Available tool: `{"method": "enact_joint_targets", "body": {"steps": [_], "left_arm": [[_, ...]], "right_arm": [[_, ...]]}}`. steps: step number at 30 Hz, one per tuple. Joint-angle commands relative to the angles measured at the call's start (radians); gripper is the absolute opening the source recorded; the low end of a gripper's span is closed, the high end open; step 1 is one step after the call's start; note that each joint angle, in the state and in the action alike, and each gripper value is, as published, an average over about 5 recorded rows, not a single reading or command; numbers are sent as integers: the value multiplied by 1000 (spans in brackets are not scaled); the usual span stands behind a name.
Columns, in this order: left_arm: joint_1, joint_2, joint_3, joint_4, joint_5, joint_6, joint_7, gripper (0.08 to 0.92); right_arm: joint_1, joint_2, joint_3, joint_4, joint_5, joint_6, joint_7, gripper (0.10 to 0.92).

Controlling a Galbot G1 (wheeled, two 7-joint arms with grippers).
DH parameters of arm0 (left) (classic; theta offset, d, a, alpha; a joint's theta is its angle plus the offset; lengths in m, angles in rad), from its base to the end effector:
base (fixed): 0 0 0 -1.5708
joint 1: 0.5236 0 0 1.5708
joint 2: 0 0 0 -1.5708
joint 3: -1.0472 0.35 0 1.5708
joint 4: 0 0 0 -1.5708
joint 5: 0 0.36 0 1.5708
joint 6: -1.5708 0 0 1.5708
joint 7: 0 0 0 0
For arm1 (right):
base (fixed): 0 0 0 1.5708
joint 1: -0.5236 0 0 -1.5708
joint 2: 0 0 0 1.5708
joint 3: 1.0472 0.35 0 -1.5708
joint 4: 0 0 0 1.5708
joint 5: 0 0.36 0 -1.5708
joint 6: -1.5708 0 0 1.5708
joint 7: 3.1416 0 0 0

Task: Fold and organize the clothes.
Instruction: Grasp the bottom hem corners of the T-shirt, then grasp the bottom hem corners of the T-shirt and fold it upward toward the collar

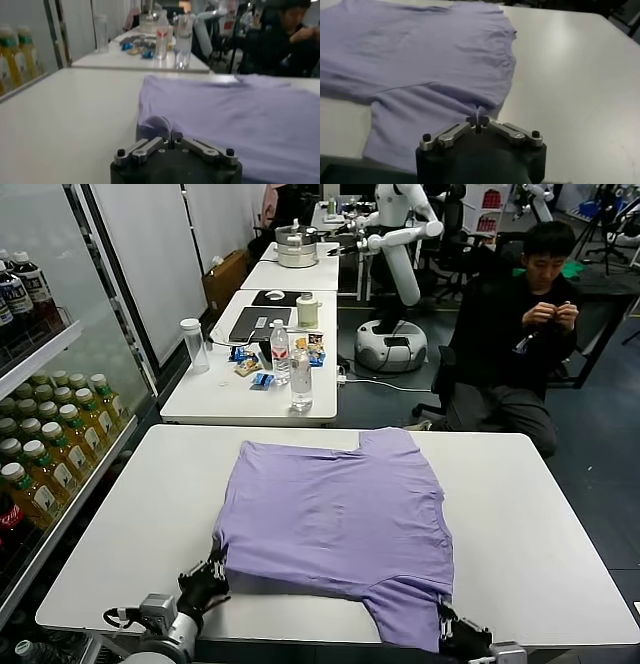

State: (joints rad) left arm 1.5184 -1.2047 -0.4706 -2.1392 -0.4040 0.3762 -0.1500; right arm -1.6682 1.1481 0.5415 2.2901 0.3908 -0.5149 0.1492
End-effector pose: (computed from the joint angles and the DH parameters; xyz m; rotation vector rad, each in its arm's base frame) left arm 0.2011 0.0409 -0.2726 -0.1533 -2.7989 0.0545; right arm 0.1615 -0.0507 -0.2396 0.1655 -2.6781 0.0773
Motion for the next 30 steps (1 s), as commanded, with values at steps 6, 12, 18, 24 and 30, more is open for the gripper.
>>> {"method": "enact_joint_targets", "body": {"steps": [6,12,18,24,30], "left_arm": [[-189,110,20,100,-79,-108,17,100],[-291,121,83,228,-33,-108,8,100],[-367,107,138,337,15,-103,-7,100],[-421,93,172,424,51,-81,-27,100],[-428,78,182,443,58,-71,-39,106]], "right_arm": [[361,-105,-29,-138,96,23,1,114],[531,-127,-125,-311,86,11,2,114],[620,-117,-195,-411,46,8,-4,114],[657,-88,-239,-466,-11,10,-16,114],[637,-53,-267,-474,-79,-21,-26,178]]}}
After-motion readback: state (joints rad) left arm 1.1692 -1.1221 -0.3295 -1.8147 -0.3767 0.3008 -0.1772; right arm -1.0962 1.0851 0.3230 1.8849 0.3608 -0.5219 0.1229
